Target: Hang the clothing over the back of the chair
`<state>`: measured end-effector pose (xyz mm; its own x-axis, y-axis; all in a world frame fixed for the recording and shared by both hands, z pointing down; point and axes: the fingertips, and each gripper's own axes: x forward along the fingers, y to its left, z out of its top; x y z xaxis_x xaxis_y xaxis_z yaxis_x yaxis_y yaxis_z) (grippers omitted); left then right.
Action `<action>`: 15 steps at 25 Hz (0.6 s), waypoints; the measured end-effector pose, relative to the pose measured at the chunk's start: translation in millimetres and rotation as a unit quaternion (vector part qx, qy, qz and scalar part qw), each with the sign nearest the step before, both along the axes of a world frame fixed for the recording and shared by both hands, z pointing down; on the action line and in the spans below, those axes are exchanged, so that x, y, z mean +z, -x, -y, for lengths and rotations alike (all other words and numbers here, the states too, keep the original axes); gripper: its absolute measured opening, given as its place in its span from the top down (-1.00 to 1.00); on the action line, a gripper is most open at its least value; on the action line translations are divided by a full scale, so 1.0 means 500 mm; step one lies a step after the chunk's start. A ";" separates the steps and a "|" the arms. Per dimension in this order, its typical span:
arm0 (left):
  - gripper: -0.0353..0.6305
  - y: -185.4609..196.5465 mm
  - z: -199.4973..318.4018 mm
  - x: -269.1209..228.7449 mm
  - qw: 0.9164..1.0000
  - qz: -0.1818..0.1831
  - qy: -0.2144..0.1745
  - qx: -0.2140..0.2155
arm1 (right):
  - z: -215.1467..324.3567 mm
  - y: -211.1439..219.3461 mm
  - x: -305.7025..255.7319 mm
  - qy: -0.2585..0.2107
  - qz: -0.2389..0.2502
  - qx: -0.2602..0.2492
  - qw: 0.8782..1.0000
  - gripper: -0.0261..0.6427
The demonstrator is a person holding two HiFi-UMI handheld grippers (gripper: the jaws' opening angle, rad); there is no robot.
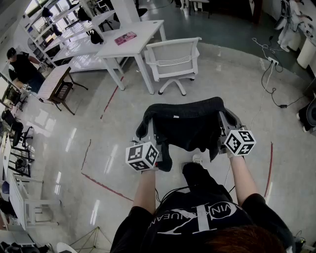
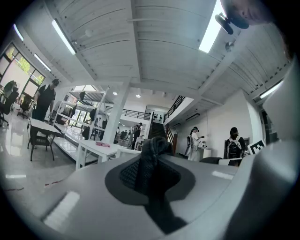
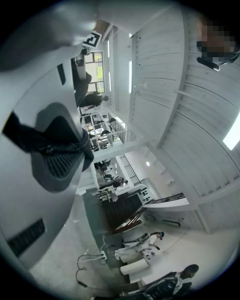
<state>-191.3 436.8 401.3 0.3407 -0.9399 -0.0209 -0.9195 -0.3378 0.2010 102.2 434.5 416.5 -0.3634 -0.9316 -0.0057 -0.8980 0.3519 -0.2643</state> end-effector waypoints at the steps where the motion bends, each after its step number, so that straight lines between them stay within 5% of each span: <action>1: 0.76 -0.003 0.017 0.002 1.000 0.007 -0.003 -0.005 | 0.018 -0.003 0.007 -0.001 -0.008 -0.004 1.000 0.78; 7: 0.76 -0.014 0.145 0.005 0.995 0.081 -0.013 -0.052 | 0.154 -0.003 0.023 0.004 -0.044 -0.028 0.999 0.78; 15: 0.76 -0.035 0.316 0.021 0.993 0.089 0.007 -0.079 | 0.343 -0.017 0.038 0.012 -0.047 -0.053 0.997 0.78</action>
